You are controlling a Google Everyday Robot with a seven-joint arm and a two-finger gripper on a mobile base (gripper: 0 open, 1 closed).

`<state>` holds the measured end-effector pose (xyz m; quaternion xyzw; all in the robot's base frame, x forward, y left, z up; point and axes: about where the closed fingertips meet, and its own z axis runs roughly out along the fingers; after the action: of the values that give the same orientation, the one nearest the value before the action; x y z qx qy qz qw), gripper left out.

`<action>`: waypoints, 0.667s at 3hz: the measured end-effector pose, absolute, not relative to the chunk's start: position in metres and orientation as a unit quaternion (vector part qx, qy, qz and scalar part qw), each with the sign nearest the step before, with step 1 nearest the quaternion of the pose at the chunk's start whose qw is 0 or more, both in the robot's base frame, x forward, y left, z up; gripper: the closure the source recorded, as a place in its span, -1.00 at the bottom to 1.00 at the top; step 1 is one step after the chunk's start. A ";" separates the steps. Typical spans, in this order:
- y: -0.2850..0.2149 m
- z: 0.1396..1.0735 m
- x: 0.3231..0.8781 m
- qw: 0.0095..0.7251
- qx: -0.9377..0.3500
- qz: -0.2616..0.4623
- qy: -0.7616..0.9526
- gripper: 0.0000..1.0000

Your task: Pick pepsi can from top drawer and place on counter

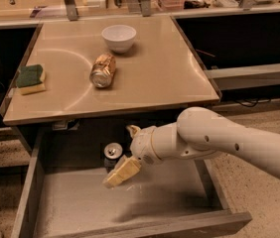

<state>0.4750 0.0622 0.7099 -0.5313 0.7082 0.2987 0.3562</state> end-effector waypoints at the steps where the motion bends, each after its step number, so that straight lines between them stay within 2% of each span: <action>1: 0.065 0.699 0.483 0.355 -0.528 0.302 0.710 -1.00; 2: 0.070 0.687 0.488 0.347 -0.528 0.306 0.712 -1.00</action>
Offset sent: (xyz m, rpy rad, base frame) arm 0.0197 0.0116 -0.0383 -0.0047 0.0472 0.0022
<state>0.4878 0.0705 0.6867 -0.5283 0.7120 0.3060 0.3468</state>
